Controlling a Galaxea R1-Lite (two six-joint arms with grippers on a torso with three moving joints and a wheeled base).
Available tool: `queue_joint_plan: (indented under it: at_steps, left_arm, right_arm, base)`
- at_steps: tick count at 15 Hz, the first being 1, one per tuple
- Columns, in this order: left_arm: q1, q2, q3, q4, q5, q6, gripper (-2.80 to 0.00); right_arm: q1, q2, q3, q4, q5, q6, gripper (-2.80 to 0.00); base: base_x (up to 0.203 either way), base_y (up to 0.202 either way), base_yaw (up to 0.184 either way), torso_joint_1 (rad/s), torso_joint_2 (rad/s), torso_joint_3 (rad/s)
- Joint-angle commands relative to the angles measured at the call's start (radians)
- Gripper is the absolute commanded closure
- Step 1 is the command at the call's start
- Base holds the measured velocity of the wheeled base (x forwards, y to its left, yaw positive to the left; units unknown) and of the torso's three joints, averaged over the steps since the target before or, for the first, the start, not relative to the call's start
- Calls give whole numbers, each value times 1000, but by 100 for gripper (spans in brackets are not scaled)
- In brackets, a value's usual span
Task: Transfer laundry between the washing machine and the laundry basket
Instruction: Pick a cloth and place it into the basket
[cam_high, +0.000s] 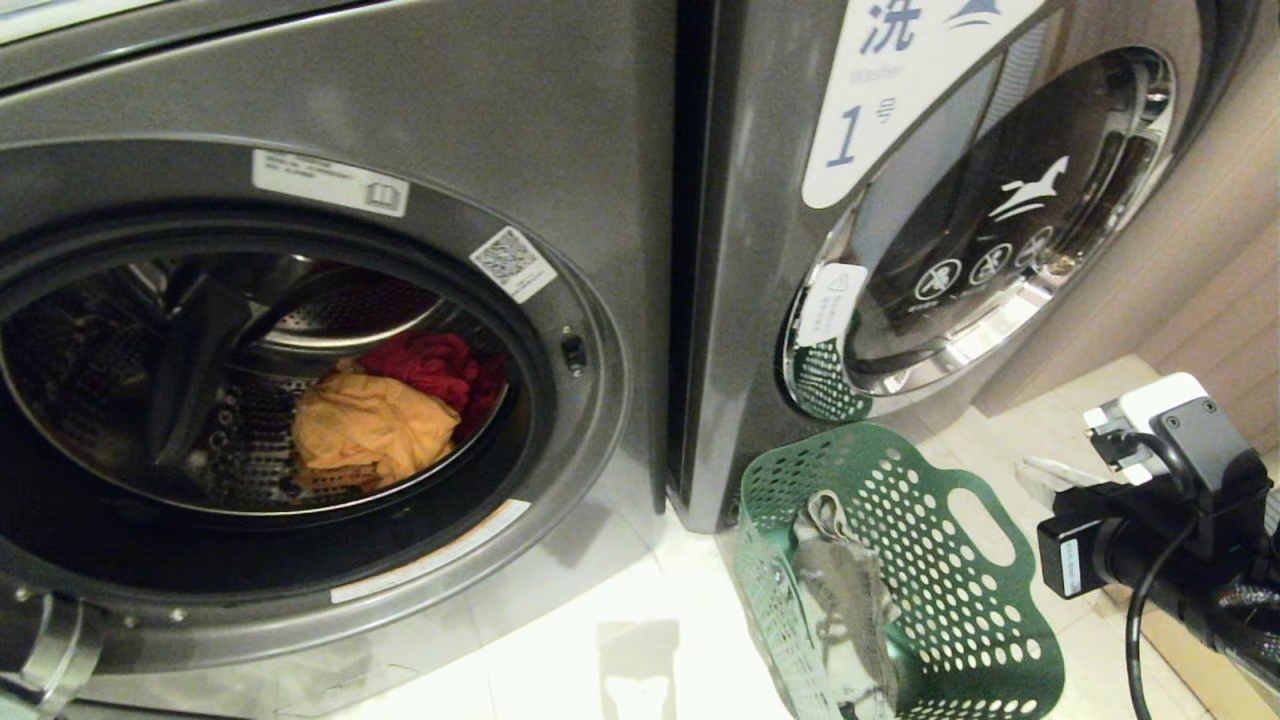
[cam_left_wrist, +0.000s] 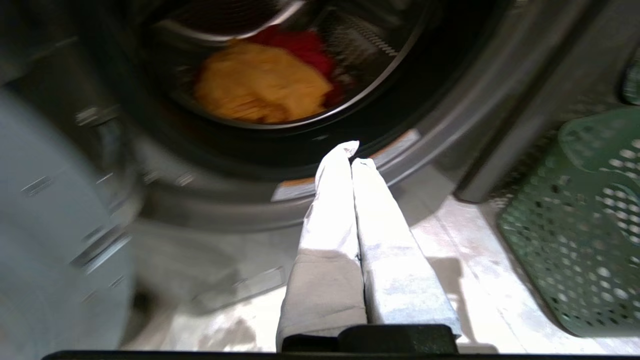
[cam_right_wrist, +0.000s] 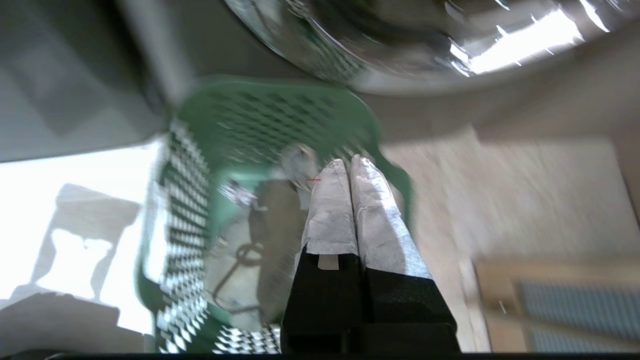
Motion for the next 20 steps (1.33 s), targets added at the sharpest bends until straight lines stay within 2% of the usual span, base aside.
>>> queue_joint_plan:
  at_steps: [1,8,11,14,20]
  left_arm:
    - [0,1,40,-1,2,-2,0]
    - [0,1,40,-1,2,-2,0]
    - [0,1,40,-1,2,-2,0]
    - [0,1,40,-1,2,-2,0]
    - [0,1,40,-1,1,-2,0]
  right_arm:
    - [0,-10,14,-6,-1,1,0]
    - [2,-62,65,-4,2,-4,0]
    - [3,-77,97,-5,40,-19,0]
    - [6,-77,96,-5,44,-55,0]
    - [6,-69,102,-3,43,-66,0]
  base:
    - [2,-6,154,6,2,0]
    - [1,-10,172,3,2,2]
    - [1,-12,168,2,1,3]
    - [2,-9,170,5,2,1]
    - [0,-10,172,2,3,3]
